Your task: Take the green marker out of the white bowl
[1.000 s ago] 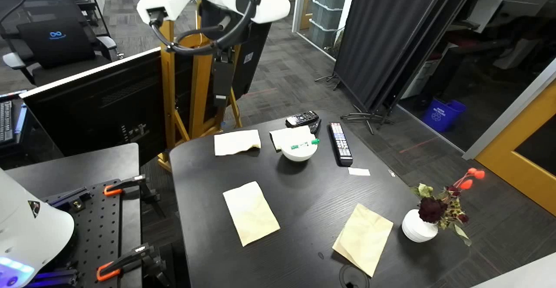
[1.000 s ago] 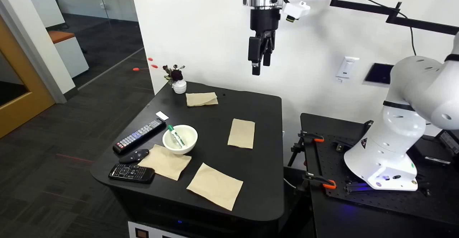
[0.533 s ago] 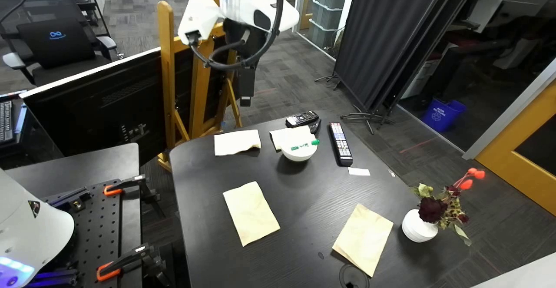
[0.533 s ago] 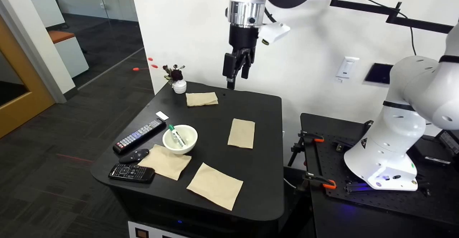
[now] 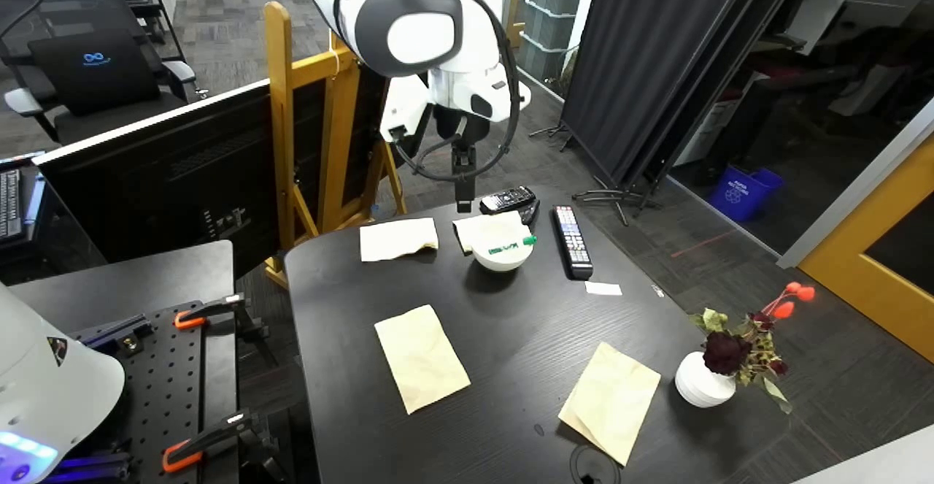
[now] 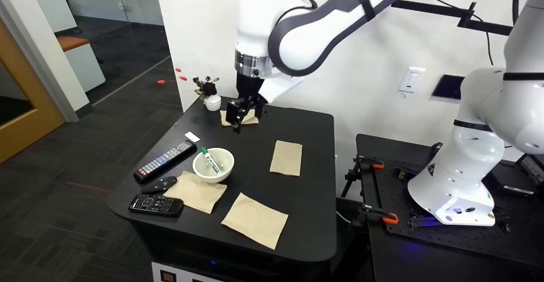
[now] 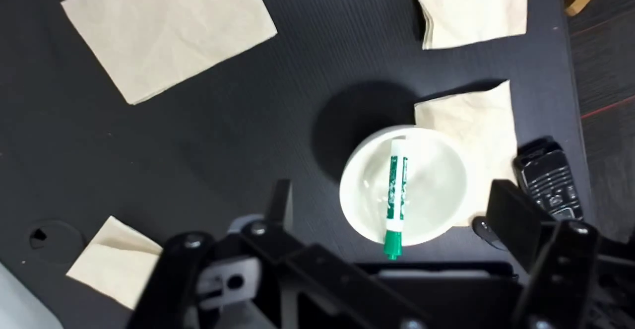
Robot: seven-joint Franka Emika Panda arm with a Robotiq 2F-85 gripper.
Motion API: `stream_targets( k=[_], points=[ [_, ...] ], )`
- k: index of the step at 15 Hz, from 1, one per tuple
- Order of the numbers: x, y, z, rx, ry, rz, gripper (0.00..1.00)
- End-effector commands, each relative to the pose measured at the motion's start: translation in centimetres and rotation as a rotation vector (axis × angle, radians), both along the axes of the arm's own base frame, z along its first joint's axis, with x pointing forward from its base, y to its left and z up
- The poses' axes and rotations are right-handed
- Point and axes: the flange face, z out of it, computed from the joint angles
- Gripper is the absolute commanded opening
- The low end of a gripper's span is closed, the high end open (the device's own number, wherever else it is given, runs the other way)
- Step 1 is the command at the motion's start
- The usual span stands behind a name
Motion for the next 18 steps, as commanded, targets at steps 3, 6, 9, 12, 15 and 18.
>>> stream_targets(
  k=[3,6,9,12,15,18],
  points=[
    [5.3,0.6,-6.2,-0.016,0.013,-0.062,1.0],
    [7.2,1.0,-8.4,-0.006,0.019,-0.06,1.0],
    [8.8,1.4,-9.7,-0.003,0.013,-0.064,1.0],
    [10.1,1.8,-10.9,-0.001,0.005,-0.06,1.0],
    [11.2,2.0,-12.1,-0.004,0.002,-0.056,1.0],
    [11.4,2.7,-13.5,-0.014,0.006,-0.048,1.0]
  ],
)
